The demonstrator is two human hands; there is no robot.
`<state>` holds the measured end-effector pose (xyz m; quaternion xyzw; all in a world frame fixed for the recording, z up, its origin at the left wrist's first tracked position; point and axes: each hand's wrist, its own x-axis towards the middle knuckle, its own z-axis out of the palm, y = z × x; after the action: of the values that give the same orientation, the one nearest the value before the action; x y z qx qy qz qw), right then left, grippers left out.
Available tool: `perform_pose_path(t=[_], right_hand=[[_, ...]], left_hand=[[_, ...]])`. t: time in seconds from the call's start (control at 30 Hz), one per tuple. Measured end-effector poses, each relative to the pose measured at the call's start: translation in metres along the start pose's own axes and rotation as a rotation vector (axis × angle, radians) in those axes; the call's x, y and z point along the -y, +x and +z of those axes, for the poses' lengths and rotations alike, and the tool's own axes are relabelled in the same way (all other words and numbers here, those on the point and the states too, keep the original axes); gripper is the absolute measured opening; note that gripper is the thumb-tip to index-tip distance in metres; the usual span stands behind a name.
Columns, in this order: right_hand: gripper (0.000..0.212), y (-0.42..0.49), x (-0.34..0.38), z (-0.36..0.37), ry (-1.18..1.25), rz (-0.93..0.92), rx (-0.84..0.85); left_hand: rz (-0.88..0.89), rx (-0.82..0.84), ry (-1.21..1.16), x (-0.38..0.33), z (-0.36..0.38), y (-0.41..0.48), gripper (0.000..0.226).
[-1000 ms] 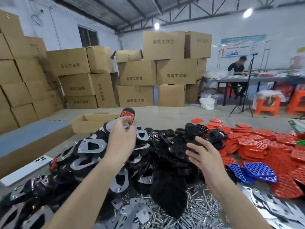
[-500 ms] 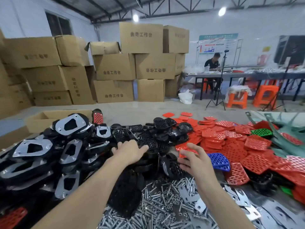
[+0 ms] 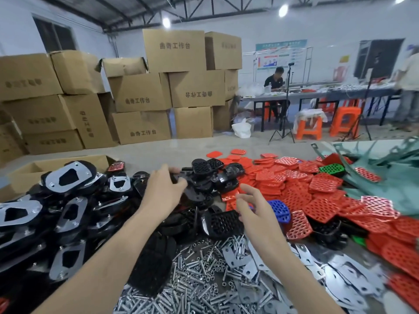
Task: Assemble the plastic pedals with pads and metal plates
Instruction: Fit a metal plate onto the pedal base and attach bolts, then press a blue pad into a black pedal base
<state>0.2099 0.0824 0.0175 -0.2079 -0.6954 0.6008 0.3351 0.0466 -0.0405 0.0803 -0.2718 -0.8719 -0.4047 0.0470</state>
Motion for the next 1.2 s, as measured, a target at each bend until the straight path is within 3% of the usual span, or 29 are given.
perform_pose_path(t=[0.1, 0.2, 0.3, 0.43, 0.53, 0.83, 1.03, 1.1, 1.2], right_hand=[[0.032, -0.004, 0.004, 0.003, 0.032, -0.001, 0.087], [0.047, -0.013, 0.002, -0.003, 0.219, 0.053, 0.110], [0.026, -0.024, -0.012, -0.022, 0.338, 0.122, -0.039], [0.027, -0.030, -0.031, -0.060, 0.609, 0.216, -0.284], [0.023, -0.031, -0.040, -0.082, 0.718, 0.197, -0.398], [0.022, -0.027, -0.055, -0.079, 0.639, 0.156, -0.561], [0.033, -0.023, -0.059, -0.083, 0.769, 0.219, -0.646], [0.036, -0.023, -0.059, -0.085, 0.809, 0.246, -0.642], [0.043, -0.023, -0.058, -0.085, 0.822, 0.260, -0.603]], left_hand=[[0.123, 0.075, -0.078, -0.034, 0.016, -0.028, 0.015], [0.060, 0.318, -0.455, -0.061, 0.038, -0.058, 0.019], [0.006, 0.469, -0.736, -0.069, 0.052, -0.073, 0.027], [0.065, 0.349, -0.548, -0.060, 0.070, -0.069, 0.022], [-0.004, 0.411, -0.392, -0.058, 0.087, -0.065, 0.020], [0.148, 0.386, 0.023, -0.078, 0.163, -0.023, 0.025], [0.196, 0.595, 0.467, -0.082, 0.205, 0.000, 0.060], [0.203, 0.572, 0.472, -0.079, 0.206, 0.001, 0.063], [0.180, 0.468, 0.241, -0.070, 0.189, -0.003, 0.042]])
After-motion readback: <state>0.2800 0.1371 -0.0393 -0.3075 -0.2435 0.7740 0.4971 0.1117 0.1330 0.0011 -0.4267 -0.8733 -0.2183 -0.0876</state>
